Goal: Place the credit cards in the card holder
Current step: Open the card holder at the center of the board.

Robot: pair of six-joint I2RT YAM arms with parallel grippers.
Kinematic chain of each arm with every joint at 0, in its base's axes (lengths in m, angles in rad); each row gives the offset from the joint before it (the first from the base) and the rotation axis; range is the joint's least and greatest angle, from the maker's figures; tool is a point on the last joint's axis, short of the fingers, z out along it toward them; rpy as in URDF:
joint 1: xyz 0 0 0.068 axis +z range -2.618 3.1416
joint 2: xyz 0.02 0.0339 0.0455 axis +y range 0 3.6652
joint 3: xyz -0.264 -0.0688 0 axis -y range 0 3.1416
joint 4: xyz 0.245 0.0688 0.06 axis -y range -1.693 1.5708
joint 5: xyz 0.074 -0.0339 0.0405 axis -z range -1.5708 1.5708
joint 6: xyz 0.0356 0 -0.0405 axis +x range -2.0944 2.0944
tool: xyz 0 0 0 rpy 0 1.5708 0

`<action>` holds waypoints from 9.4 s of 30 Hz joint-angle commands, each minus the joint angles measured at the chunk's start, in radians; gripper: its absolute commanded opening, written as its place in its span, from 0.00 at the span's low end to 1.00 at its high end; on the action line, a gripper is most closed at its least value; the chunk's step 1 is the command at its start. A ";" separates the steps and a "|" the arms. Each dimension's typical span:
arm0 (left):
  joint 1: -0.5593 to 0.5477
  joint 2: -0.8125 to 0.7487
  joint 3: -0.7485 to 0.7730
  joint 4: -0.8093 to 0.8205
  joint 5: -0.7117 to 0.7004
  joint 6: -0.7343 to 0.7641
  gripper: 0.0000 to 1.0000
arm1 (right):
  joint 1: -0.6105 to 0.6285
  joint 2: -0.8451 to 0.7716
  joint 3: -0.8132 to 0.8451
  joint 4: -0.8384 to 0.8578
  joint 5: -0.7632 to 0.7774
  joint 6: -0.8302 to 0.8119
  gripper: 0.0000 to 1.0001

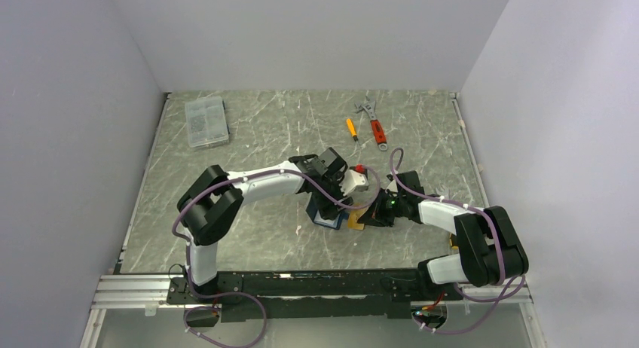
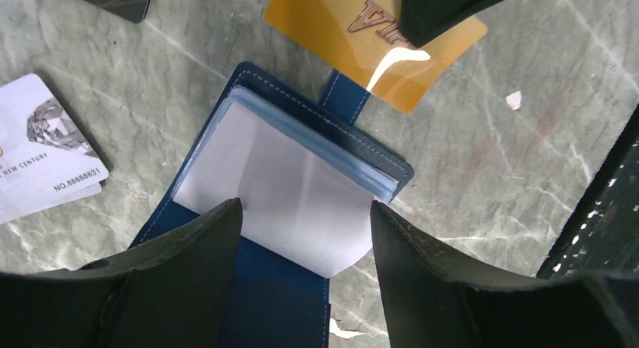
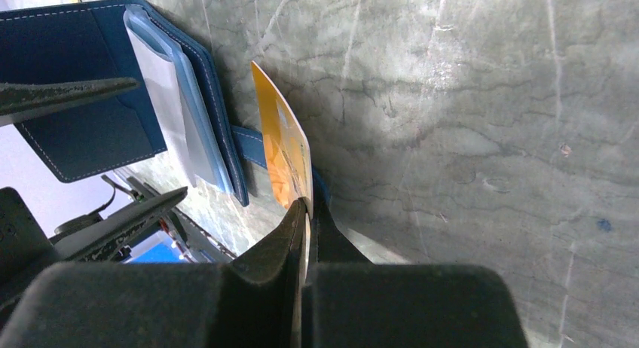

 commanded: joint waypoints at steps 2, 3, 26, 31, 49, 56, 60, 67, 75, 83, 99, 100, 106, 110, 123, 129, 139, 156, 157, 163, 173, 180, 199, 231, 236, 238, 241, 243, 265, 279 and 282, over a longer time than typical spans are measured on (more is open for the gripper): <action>-0.010 -0.010 0.048 -0.004 0.014 -0.035 0.69 | -0.013 0.005 -0.045 -0.098 0.217 -0.046 0.00; -0.010 -0.010 0.052 -0.007 0.022 -0.046 0.70 | -0.013 0.005 -0.046 -0.097 0.216 -0.045 0.00; -0.072 0.058 0.063 0.009 -0.204 -0.026 0.65 | -0.013 0.008 -0.048 -0.095 0.219 -0.043 0.00; -0.099 0.081 0.073 0.012 -0.298 -0.001 0.61 | -0.012 0.007 -0.049 -0.094 0.219 -0.044 0.00; -0.118 0.082 0.106 -0.018 -0.224 -0.030 0.59 | -0.013 0.004 -0.049 -0.092 0.219 -0.043 0.00; -0.124 0.091 0.089 0.002 -0.269 -0.025 0.59 | -0.013 0.006 -0.049 -0.092 0.217 -0.045 0.00; -0.149 0.101 0.083 0.021 -0.347 -0.011 0.59 | -0.013 0.004 -0.049 -0.092 0.218 -0.043 0.00; -0.206 0.132 0.059 0.074 -0.477 0.052 0.59 | -0.014 0.007 -0.049 -0.092 0.218 -0.044 0.00; -0.224 0.098 -0.044 0.151 -0.618 0.183 0.61 | -0.013 0.012 -0.048 -0.095 0.221 -0.043 0.00; -0.217 -0.013 -0.150 0.232 -0.746 0.305 0.71 | -0.013 0.017 -0.046 -0.098 0.224 -0.040 0.00; -0.048 -0.155 -0.104 0.112 -0.519 0.138 0.72 | -0.012 0.009 -0.049 -0.097 0.227 -0.037 0.00; -0.033 -0.158 -0.101 0.102 -0.495 0.125 0.72 | -0.013 0.010 -0.049 -0.097 0.227 -0.037 0.00; 0.035 -0.127 -0.100 0.078 -0.434 0.085 0.71 | -0.013 0.007 -0.049 -0.098 0.229 -0.037 0.00; 0.044 -0.115 -0.103 0.076 -0.433 0.081 0.71 | -0.013 0.006 -0.049 -0.098 0.228 -0.039 0.00; 0.164 -0.103 -0.119 0.033 -0.321 0.014 0.69 | -0.013 -0.039 -0.056 -0.095 0.223 -0.039 0.00; 0.186 -0.135 -0.119 0.010 -0.189 -0.021 0.71 | -0.010 -0.094 -0.060 -0.081 0.198 -0.036 0.00; 0.218 -0.124 -0.065 -0.045 -0.035 -0.064 0.79 | 0.049 -0.154 -0.012 -0.081 0.180 -0.047 0.00; 0.269 -0.114 -0.071 -0.032 0.033 -0.048 0.48 | 0.148 -0.195 0.127 0.005 0.150 -0.077 0.00; 0.268 -0.111 -0.068 -0.034 0.036 -0.046 0.47 | 0.148 -0.173 0.133 0.025 0.132 -0.075 0.00; 0.270 -0.107 -0.067 -0.035 0.034 -0.038 0.46 | 0.172 -0.065 0.177 0.086 0.107 -0.072 0.00; 0.270 -0.104 -0.069 -0.034 0.037 -0.036 0.45 | 0.224 0.056 0.237 0.128 0.073 -0.090 0.00; 0.270 -0.101 -0.068 -0.035 0.039 -0.035 0.45 | 0.247 0.092 0.240 0.124 0.040 -0.120 0.00; 0.271 -0.101 -0.053 -0.040 0.036 -0.036 0.44 | 0.324 0.105 0.379 -0.139 0.006 -0.333 0.00; 0.460 -0.075 -0.166 -0.025 0.537 -0.172 0.68 | 0.380 0.336 0.442 0.061 -0.151 -0.203 0.00; 0.460 -0.041 -0.164 -0.043 0.544 -0.177 0.66 | 0.381 0.347 0.441 0.073 -0.147 -0.189 0.00; 0.455 -0.034 -0.158 -0.043 0.544 -0.179 0.67 | 0.382 0.359 0.440 0.080 -0.150 -0.184 0.00; 0.452 -0.027 -0.160 -0.053 0.498 -0.166 0.66 | 0.381 0.376 0.434 0.087 -0.165 -0.174 0.00; 0.453 -0.027 -0.151 -0.074 0.455 -0.148 0.64 | 0.382 0.370 0.424 0.087 -0.169 -0.176 0.00; 0.455 0.021 -0.059 -0.131 0.461 -0.115 0.55 | 0.415 0.375 0.365 0.050 -0.317 -0.278 0.00; 0.462 0.006 -0.104 -0.247 0.446 -0.069 0.99 | 0.339 0.405 0.309 0.051 -0.145 -0.209 0.00; 0.461 0.003 -0.086 -0.255 0.443 -0.048 0.99 | 0.308 0.368 0.256 0.085 -0.124 -0.184 0.00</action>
